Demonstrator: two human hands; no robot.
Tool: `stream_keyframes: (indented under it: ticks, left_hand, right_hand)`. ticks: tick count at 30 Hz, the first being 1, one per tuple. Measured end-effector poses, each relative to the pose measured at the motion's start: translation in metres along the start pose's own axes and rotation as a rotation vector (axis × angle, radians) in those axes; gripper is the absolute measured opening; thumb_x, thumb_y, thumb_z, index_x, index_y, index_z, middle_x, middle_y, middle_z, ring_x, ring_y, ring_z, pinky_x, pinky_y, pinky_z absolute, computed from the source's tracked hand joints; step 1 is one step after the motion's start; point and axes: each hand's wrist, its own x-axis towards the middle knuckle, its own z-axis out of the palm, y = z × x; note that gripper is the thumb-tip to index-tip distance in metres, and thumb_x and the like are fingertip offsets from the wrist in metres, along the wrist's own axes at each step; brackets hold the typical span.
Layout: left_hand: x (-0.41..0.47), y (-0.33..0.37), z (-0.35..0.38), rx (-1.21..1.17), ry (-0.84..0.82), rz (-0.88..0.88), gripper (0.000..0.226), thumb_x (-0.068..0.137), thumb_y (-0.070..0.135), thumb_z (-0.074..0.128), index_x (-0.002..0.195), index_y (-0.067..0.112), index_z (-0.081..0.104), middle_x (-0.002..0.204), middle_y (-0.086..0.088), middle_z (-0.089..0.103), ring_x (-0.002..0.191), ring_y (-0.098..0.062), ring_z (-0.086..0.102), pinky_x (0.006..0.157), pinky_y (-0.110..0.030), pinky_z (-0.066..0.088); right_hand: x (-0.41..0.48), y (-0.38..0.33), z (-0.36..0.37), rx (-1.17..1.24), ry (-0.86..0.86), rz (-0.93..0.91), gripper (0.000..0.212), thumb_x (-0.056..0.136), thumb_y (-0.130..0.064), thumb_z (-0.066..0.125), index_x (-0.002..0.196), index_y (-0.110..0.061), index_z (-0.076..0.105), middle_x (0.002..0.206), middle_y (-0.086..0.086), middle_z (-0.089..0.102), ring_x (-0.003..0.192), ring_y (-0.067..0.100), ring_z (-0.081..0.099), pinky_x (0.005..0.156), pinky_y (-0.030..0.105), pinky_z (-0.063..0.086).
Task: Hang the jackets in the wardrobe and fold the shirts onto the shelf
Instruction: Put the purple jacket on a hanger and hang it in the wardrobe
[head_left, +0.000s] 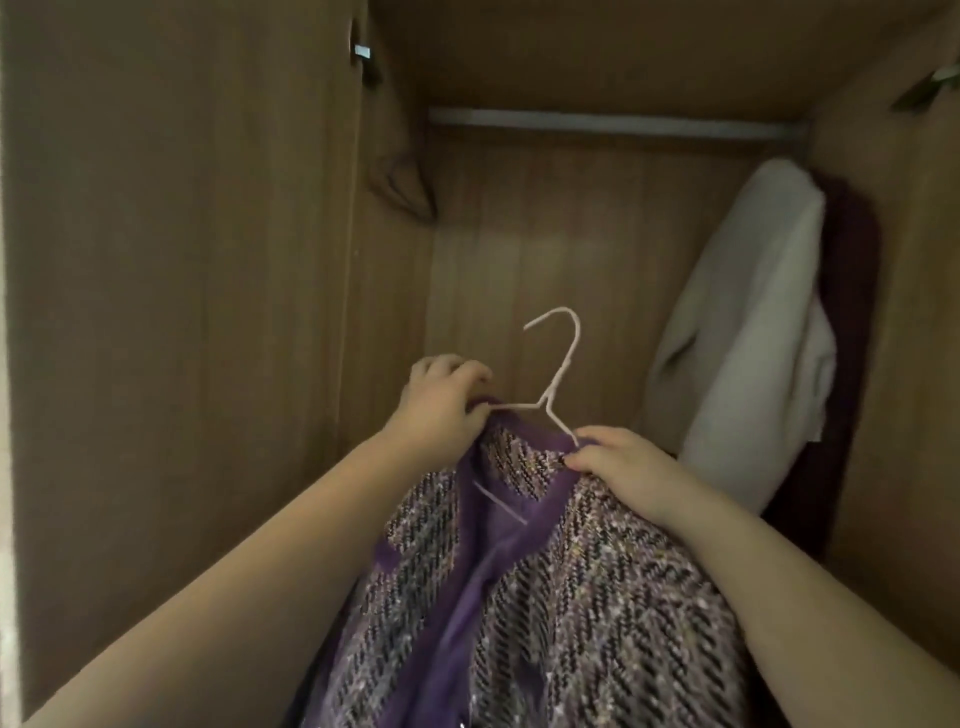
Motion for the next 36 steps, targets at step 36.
stream_keyframes:
  ticks: [36]
  left_hand:
    - [0.159, -0.092, 0.011, 0.652, 0.037, -0.201, 0.021, 0.096, 0.036, 0.049, 0.117, 0.032, 0.048, 0.106, -0.001, 0.067, 0.096, -0.028, 0.064, 0.077, -0.041, 0.053]
  right_hand:
    - [0.358, 0.141, 0.007, -0.258, 0.386, -0.434, 0.041, 0.098, -0.053, 0.033, 0.113, -0.025, 0.059, 0.097, -0.002, 0.060, 0.098, 0.026, 0.059, 0.077, 0.038, 0.046]
